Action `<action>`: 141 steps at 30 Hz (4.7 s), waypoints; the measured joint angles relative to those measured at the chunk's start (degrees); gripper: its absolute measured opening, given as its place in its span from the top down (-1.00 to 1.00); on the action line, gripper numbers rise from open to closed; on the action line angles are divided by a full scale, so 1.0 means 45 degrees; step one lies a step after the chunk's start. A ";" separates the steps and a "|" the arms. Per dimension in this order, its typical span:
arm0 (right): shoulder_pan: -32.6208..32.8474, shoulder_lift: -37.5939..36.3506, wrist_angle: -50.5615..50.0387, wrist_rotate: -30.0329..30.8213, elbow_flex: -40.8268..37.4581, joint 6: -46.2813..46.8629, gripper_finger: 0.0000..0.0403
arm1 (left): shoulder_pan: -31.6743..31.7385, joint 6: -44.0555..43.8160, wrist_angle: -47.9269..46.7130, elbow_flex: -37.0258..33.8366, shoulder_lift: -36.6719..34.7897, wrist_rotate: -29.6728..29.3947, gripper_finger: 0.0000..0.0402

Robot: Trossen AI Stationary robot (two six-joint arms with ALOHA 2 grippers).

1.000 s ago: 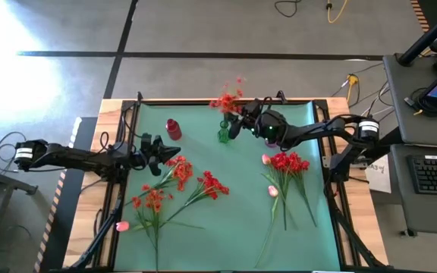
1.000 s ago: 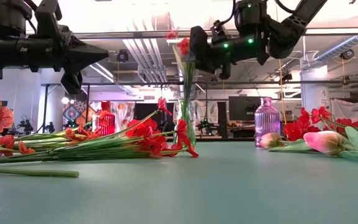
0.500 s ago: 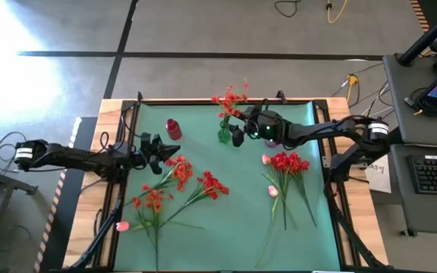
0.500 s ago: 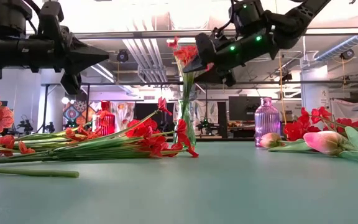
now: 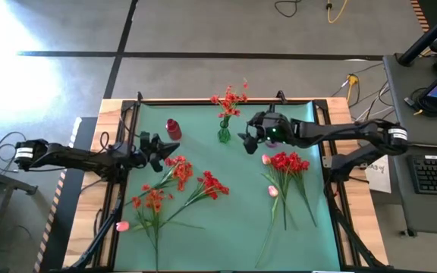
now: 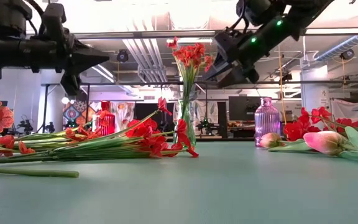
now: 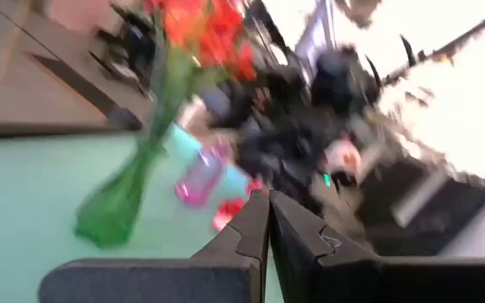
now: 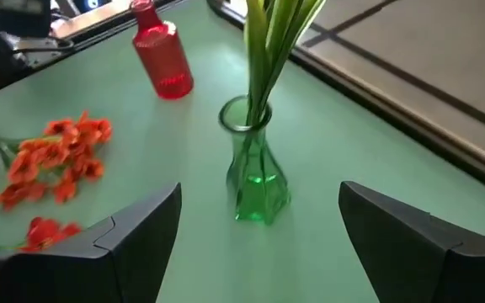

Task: Sort flowers into vase by color
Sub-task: Put the middle left red flower in the violet flower vase

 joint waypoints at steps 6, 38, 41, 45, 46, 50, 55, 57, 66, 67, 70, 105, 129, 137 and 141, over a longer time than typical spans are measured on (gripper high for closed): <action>0.0503 -0.0849 -0.2078 -0.0001 0.0000 0.1504 -0.56 | -0.0039 0.0785 -0.1126 0.1147 0.0285 -0.0230 1.00; 0.4157 -0.1499 -0.6003 -0.2647 0.0000 0.7296 -0.50 | -0.6255 -0.4164 -2.0035 0.9408 0.3640 -0.0077 1.00; 0.4470 -0.1504 -0.5990 -0.2646 0.0000 0.7292 -0.50 | -0.6557 -0.5005 -1.9779 0.9408 0.4009 -0.0077 1.00; 0.4746 -0.1499 -0.5994 -0.2658 0.0000 0.7192 -0.50 | -0.6743 -0.4988 -1.8107 0.9408 0.4878 -0.0077 1.00; 0.4792 -0.1499 -0.5994 -0.2662 0.0000 0.7186 -0.50 | -0.6773 -0.4792 -1.7651 0.9442 0.5140 -0.0072 1.00; 0.4930 -0.1499 -0.5994 -0.2957 0.0000 0.7038 -0.50 | -0.6790 -0.4498 -1.6985 0.9997 0.6345 -0.0077 1.00; 0.5242 -0.1499 -0.5989 -0.2987 0.0000 0.6653 -0.50 | -0.6728 -0.4405 -1.7579 1.1221 0.8012 -0.0081 0.88; 0.5332 -0.1499 -0.5989 -0.2986 0.0000 0.6607 -0.50 | -0.6713 -0.4203 -1.8135 1.1775 0.8621 -0.0072 0.77; 0.5410 -0.1521 -0.6029 -0.3356 -0.0005 0.6289 -0.50 | -0.6645 -0.3947 -1.8976 1.3090 1.0606 -0.0079 0.01; 0.5410 -0.1559 -0.6071 -0.3500 -0.0005 0.6279 -0.50 | -0.6605 -0.3993 -1.9035 1.3163 1.0817 -0.0072 -0.06; 0.5411 -0.1711 -0.6325 -0.3891 -0.0005 0.6281 -0.50 | -0.6482 -0.4080 -1.9081 1.3392 1.1462 -0.0077 -0.24; 0.8009 -0.4113 -0.7416 -0.4214 -0.0015 0.7951 -0.50 | -0.6198 -0.3475 -1.9205 1.3590 1.3908 -0.1306 0.19; 1.0204 -0.6730 -0.3801 -0.4209 0.0000 0.4957 -0.50 | -0.6057 -0.2516 -1.9996 1.5354 1.3628 -0.2680 1.00; 1.0865 -0.6827 -0.3751 -0.4200 0.0000 0.4226 -0.50 | -0.5812 -0.0070 -2.0012 1.7279 1.3057 -0.3434 1.00; 1.1185 -0.6826 -0.3544 -0.4206 0.0000 0.3849 -0.50 | -0.5501 0.1772 -1.9248 1.8077 1.2619 -0.3653 1.00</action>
